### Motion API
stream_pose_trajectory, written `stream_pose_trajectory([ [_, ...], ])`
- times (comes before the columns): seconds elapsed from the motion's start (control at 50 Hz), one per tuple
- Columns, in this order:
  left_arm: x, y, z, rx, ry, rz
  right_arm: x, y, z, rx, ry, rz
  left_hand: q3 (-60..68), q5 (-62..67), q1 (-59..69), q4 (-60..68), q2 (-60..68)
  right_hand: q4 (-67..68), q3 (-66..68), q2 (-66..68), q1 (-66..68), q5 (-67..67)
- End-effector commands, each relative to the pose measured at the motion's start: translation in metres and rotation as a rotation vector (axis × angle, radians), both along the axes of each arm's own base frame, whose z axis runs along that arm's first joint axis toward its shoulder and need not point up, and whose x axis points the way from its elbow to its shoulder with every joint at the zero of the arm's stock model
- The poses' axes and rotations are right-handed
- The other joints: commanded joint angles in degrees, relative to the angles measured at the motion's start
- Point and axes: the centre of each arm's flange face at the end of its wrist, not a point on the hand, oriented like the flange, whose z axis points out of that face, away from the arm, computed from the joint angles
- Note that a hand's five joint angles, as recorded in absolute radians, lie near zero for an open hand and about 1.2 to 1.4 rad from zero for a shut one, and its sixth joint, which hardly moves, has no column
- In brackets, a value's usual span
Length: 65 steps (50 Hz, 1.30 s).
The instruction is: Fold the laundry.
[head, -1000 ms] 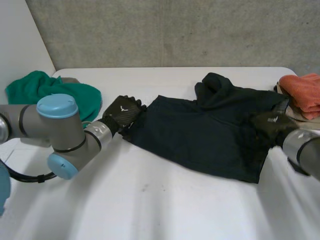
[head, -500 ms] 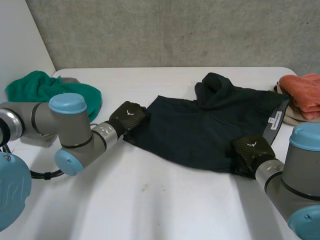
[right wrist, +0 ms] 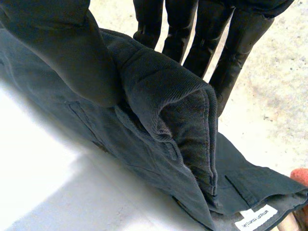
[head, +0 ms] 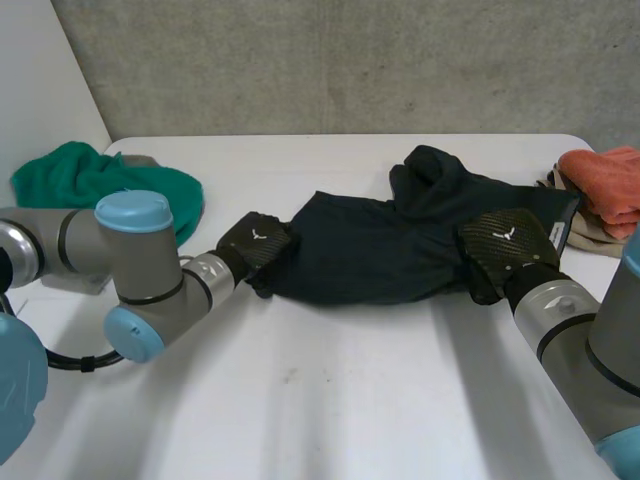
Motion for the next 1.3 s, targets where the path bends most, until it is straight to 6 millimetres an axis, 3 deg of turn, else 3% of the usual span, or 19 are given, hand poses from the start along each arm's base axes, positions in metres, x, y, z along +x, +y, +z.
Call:
stream_pose_trajectory([
  [0.02, -0.003, -0.005, -0.005, -0.011, 0.001, 0.015, -0.002, 0.004, 0.005, 0.011, 0.003, -0.003, 7.6, 7.4, 7.5, 7.6, 7.6, 11.9, 12.6, 12.6, 23.9, 13.2],
  [0.16, -0.006, -0.003, -0.007, -0.011, 0.002, 0.014, -0.002, 0.005, 0.013, -0.009, -0.012, -0.004, 13.5, 13.2, 13.4, 13.5, 13.5, 11.9, 12.6, 12.6, 23.9, 13.2],
  [0.28, -0.008, -0.003, -0.009, -0.014, 0.003, 0.013, -0.003, 0.006, 0.022, -0.035, -0.024, -0.004, 30.2, 29.9, 30.0, 30.1, 30.1, 11.9, 12.6, 12.6, 23.9, 13.2],
  [0.36, -0.008, -0.009, -0.003, -0.063, 0.017, 0.039, -0.005, 0.005, 0.024, -0.041, -0.023, -0.011, 52.0, 51.7, 51.9, 51.9, 52.0, 11.9, 12.6, 12.6, 23.9, 13.2],
  [0.48, 0.008, -0.015, 0.024, -0.137, -0.004, 0.219, -0.008, 0.005, 0.019, -0.025, 0.031, -0.008, 52.0, 51.7, 51.9, 52.0, 52.0, 11.9, 12.6, 12.6, 23.9, 13.2],
  [0.56, 0.025, -0.002, 0.051, -0.162, -0.018, 0.298, -0.010, 0.010, 0.015, -0.005, 0.140, 0.017, 52.0, 51.7, 51.9, 52.0, 52.0, 11.9, 12.6, 12.6, 23.9, 13.2],
  [0.66, 0.043, 0.036, 0.087, -0.172, -0.027, 0.299, -0.013, 0.017, 0.015, 0.006, 0.277, 0.055, 52.0, 51.7, 51.9, 52.0, 52.0, 11.9, 12.6, 12.6, 23.9, 13.2],
  [0.74, 0.060, 0.079, 0.109, -0.163, -0.080, 0.282, -0.015, 0.022, 0.015, 0.019, 0.353, 0.083, 52.0, 51.7, 51.9, 52.0, 52.0, 11.9, 12.6, 12.6, 23.9, 13.2],
  [0.76, 0.068, 0.099, 0.111, -0.138, -0.128, 0.269, -0.015, 0.025, 0.016, 0.029, 0.378, 0.094, 52.0, 51.7, 51.9, 52.0, 52.0, 11.9, 12.6, 12.6, 23.9, 13.2],
  [0.84, 0.085, 0.145, 0.105, -0.039, -0.276, 0.217, -0.018, 0.037, 0.015, 0.078, 0.438, 0.126, 52.0, 51.7, 51.9, 52.0, 52.0, 11.9, 12.6, 12.6, 23.9, 13.2],
  [0.92, 0.088, 0.183, 0.093, 0.064, -0.371, 0.125, -0.020, 0.047, 0.008, 0.147, 0.480, 0.161, 52.0, 51.7, 51.9, 52.0, 52.0, 11.9, 12.6, 12.6, 23.9, 13.2],
  [1.0, 0.082, 0.196, 0.083, 0.096, -0.404, 0.071, -0.021, 0.049, -0.003, 0.204, 0.505, 0.172, 52.0, 51.7, 51.9, 52.0, 52.0, 11.9, 12.6, 12.6, 23.9, 13.2],
  [1.12, 0.069, 0.180, 0.062, 0.122, -0.419, 0.056, -0.018, 0.042, -0.021, 0.245, 0.549, 0.191, 52.0, 51.7, 51.9, 52.0, 52.0, 11.9, 12.6, 12.6, 23.9, 13.2],
  [1.2, 0.047, 0.143, 0.058, 0.018, -0.356, 0.076, -0.010, 0.022, -0.010, 0.160, 0.523, 0.169, 52.0, 51.7, 51.9, 52.0, 52.0, 11.9, 12.6, 12.6, 23.9, 13.2],
  [1.28, 0.019, 0.089, 0.066, -0.158, -0.259, 0.150, 0.002, -0.018, -0.001, 0.038, 0.489, 0.105, 52.0, 51.7, 51.9, 52.0, 52.0, 11.9, 12.6, 12.6, 23.9, 13.2],
  [1.3, 0.008, 0.063, 0.075, -0.244, -0.215, 0.195, 0.008, -0.036, 0.006, -0.025, 0.471, 0.066, 52.0, 51.7, 51.9, 52.0, 52.0, 11.9, 12.6, 12.6, 23.9, 13.2],
])
